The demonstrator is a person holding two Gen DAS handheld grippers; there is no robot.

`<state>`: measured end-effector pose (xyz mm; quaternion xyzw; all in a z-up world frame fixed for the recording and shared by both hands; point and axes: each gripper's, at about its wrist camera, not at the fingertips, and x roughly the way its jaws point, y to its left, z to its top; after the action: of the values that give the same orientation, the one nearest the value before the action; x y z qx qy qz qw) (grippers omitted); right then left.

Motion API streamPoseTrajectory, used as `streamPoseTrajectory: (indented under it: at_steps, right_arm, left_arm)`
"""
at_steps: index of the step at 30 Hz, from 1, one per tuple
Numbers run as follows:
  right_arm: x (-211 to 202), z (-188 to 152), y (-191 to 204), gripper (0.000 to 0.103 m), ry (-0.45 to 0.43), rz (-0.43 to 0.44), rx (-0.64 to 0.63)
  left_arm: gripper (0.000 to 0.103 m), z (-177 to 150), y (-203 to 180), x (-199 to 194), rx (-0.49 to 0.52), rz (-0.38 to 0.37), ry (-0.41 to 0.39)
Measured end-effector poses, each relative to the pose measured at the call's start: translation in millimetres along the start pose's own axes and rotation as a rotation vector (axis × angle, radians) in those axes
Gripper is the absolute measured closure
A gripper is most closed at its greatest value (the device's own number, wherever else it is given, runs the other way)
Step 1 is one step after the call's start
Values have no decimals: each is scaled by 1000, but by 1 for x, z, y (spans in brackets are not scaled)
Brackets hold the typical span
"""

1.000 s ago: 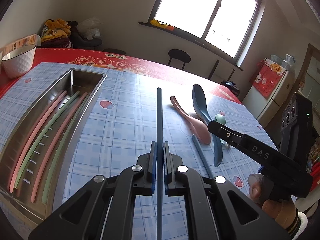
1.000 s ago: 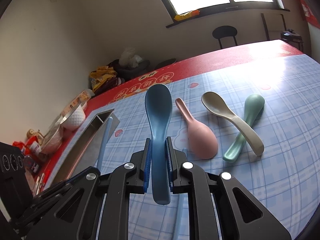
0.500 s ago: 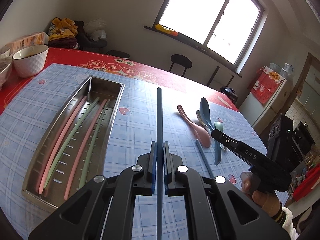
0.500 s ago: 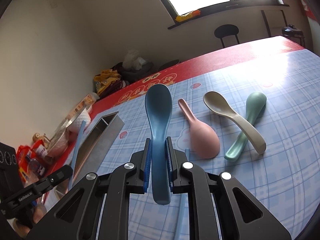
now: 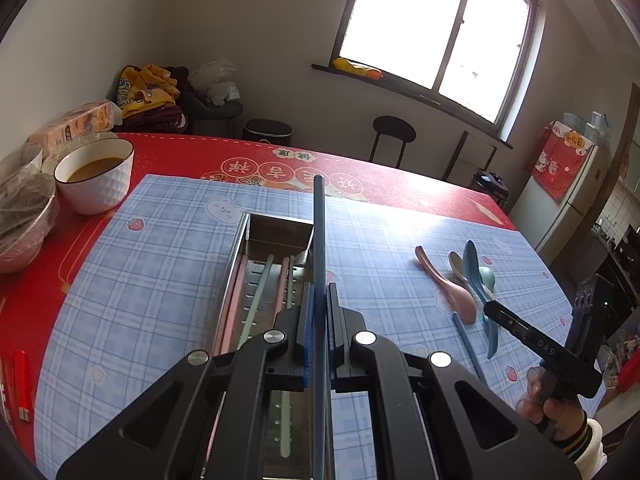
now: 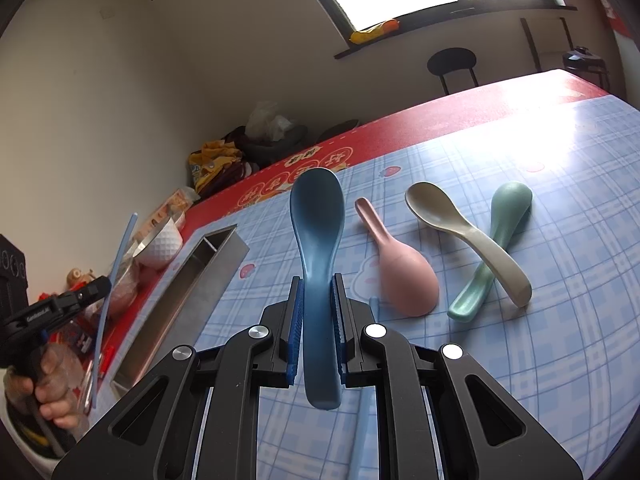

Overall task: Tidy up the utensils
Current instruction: 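Carry the blue chopstick over the steel tray with the left gripper, then lower the blue chopstick into the tray and open the left gripper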

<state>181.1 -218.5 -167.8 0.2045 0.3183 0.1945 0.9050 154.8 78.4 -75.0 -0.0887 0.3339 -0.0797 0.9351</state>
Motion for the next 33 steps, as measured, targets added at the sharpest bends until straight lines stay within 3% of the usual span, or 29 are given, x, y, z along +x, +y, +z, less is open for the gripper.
streamPoseTrajectory:
  at_steps: [4, 13, 23, 33]
  right_arm:
    - [1, 0, -2, 89, 0, 0, 10]
    - [1, 1, -6, 89, 2, 6, 20]
    - [2, 2, -7, 89, 3, 9, 22]
    - [1, 2, -8, 89, 3, 8, 22]
  left_arm:
    - [97, 11, 5, 16, 43, 48, 2]
    - [97, 2, 13, 58, 77, 107, 115]
    - [97, -7, 19, 85, 90, 124, 246]
    - [97, -11, 12, 100, 139, 161, 326]
